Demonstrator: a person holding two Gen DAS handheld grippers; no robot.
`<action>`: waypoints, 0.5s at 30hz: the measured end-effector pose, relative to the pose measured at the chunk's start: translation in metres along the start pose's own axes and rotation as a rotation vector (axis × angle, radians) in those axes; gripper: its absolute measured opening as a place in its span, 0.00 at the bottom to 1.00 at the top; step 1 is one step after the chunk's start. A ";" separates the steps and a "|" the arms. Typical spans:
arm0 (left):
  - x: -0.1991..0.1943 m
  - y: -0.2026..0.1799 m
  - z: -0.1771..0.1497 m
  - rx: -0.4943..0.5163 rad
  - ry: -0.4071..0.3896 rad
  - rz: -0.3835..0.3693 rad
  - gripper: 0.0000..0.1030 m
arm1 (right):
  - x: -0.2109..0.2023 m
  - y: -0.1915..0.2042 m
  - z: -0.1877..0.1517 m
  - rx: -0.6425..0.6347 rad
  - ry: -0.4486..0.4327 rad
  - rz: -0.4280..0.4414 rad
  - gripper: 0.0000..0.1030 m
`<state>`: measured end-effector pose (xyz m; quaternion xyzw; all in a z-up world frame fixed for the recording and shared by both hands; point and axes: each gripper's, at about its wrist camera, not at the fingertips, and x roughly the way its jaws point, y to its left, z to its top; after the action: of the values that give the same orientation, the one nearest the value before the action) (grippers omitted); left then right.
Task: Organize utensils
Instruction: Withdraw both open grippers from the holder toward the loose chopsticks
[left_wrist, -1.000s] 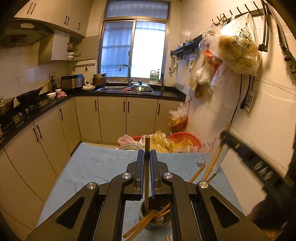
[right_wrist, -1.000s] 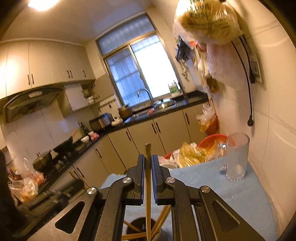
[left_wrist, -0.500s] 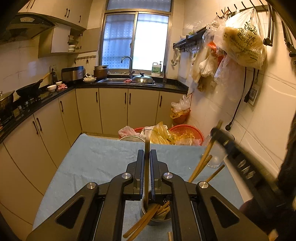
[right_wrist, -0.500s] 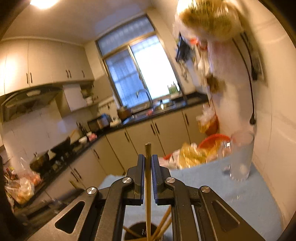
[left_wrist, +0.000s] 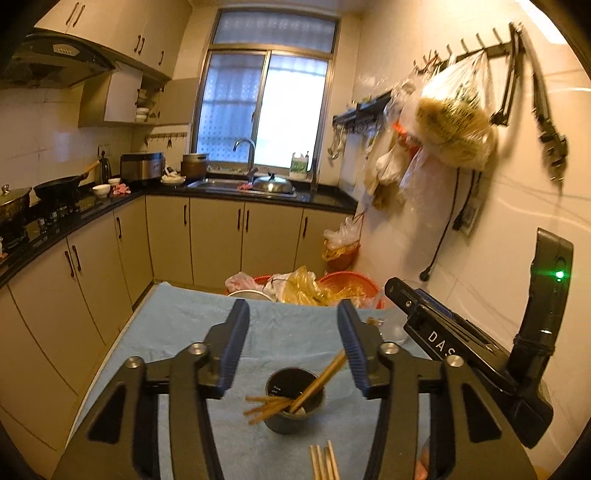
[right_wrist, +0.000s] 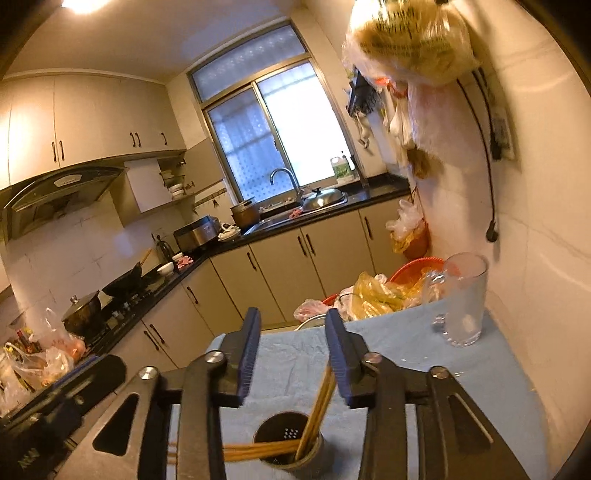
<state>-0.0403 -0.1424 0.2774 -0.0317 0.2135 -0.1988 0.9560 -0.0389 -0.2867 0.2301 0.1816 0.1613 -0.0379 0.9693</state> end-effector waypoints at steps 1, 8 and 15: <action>-0.013 0.000 -0.001 -0.002 -0.010 -0.006 0.52 | -0.009 0.002 0.000 -0.014 -0.004 -0.009 0.44; -0.085 0.008 -0.024 -0.009 -0.064 -0.018 0.65 | -0.077 0.005 -0.005 -0.094 -0.007 -0.041 0.58; -0.123 0.037 -0.063 -0.065 -0.030 0.008 0.68 | -0.124 -0.014 -0.034 -0.135 0.050 -0.105 0.67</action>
<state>-0.1551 -0.0589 0.2640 -0.0649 0.2058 -0.1874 0.9583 -0.1683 -0.2855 0.2360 0.1078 0.1971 -0.0731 0.9717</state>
